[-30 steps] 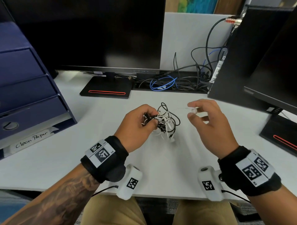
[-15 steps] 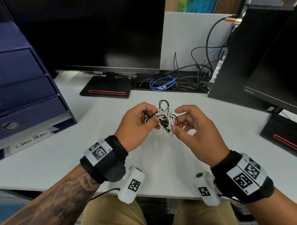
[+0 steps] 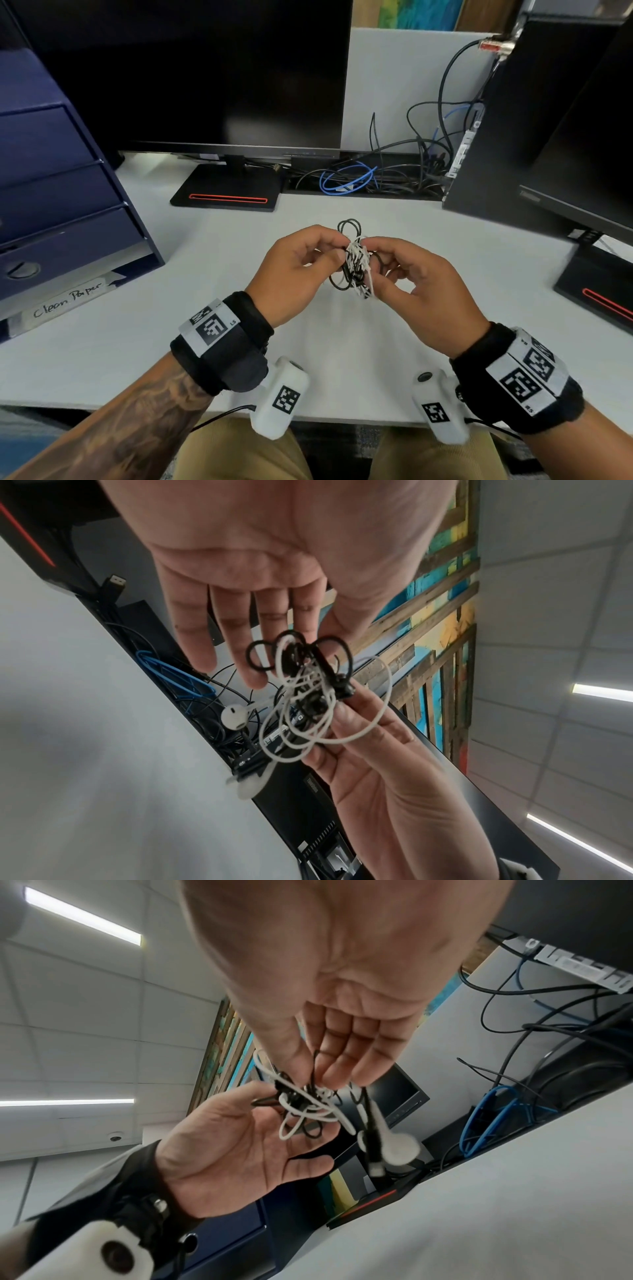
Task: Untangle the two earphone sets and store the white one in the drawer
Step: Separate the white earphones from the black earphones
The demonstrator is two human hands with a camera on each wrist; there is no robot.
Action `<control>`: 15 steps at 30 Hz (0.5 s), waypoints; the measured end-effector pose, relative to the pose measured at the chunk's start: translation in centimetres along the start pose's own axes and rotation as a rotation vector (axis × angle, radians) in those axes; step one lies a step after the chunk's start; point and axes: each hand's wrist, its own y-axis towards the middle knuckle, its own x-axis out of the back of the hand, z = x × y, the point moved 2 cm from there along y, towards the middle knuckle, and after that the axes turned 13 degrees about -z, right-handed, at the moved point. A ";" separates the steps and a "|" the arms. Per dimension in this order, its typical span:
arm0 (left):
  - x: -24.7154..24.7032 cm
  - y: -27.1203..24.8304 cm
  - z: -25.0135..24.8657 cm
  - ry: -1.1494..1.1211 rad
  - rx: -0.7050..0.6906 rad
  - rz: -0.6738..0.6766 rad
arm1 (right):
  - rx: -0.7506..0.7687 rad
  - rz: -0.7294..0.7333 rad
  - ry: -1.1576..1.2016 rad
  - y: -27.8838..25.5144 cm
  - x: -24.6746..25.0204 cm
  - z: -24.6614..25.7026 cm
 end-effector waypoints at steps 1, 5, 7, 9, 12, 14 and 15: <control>0.0 0.0 0.1 -0.003 -0.002 0.001 | 0.008 0.010 0.000 0.0 0.0 0.1; -0.1 -0.2 0.1 -0.030 0.000 0.040 | 0.001 -0.044 -0.017 0.2 0.2 0.0; -0.3 -0.4 -0.3 -0.028 -0.014 0.075 | 0.002 -0.048 -0.019 0.2 0.4 -0.1; -0.3 -0.5 -0.6 -0.034 -0.017 0.085 | 0.012 -0.050 -0.047 0.2 0.5 -0.1; -0.2 -0.4 -0.7 -0.028 -0.017 0.071 | 0.060 -0.060 -0.112 0.1 0.4 0.0; -0.2 -0.5 -0.6 0.020 -0.046 0.065 | 0.107 -0.069 -0.139 0.0 0.4 0.1; -0.2 -0.5 -0.4 0.060 -0.072 0.059 | 0.124 -0.074 -0.144 0.0 0.4 0.2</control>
